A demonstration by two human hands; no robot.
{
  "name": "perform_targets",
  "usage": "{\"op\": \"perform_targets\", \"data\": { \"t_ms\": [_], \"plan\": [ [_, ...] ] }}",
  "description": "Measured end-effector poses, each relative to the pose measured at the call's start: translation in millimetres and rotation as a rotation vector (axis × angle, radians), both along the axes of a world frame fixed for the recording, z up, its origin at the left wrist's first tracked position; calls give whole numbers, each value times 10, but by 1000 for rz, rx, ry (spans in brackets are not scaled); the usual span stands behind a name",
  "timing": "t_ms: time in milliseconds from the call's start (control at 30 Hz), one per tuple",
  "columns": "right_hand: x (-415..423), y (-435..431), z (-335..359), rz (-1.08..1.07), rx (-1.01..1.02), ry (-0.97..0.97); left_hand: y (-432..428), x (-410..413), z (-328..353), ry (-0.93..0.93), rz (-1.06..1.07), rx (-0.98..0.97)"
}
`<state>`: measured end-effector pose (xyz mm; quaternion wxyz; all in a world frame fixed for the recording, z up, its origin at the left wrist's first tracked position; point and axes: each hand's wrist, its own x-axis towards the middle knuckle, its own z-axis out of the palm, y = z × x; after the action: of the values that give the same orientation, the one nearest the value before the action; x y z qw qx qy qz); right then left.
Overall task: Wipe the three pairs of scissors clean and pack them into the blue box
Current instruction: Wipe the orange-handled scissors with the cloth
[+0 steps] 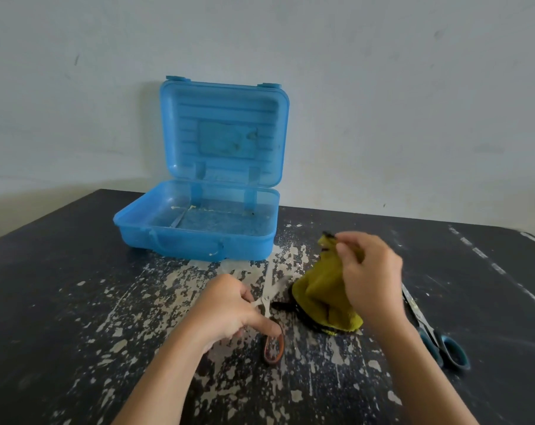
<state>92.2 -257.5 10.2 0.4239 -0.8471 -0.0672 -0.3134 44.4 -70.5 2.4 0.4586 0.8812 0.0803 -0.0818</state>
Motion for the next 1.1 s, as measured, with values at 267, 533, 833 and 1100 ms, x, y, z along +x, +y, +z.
{"op": "perform_targets", "data": {
  "t_ms": [267,533,833,1100],
  "plan": [
    [-231,397,-38,419,-54,137,1,-32,4,-113,-22,-366],
    [-295,642,-359,502,-329,-10,-76,3,-87,-167,234,-530],
    [-261,485,-261,635,-221,91,-137,13,-102,-153,283,-563],
    [-234,452,-228,462,-9,109,-59,66,-130,-151,337,-551]
  ]
}}
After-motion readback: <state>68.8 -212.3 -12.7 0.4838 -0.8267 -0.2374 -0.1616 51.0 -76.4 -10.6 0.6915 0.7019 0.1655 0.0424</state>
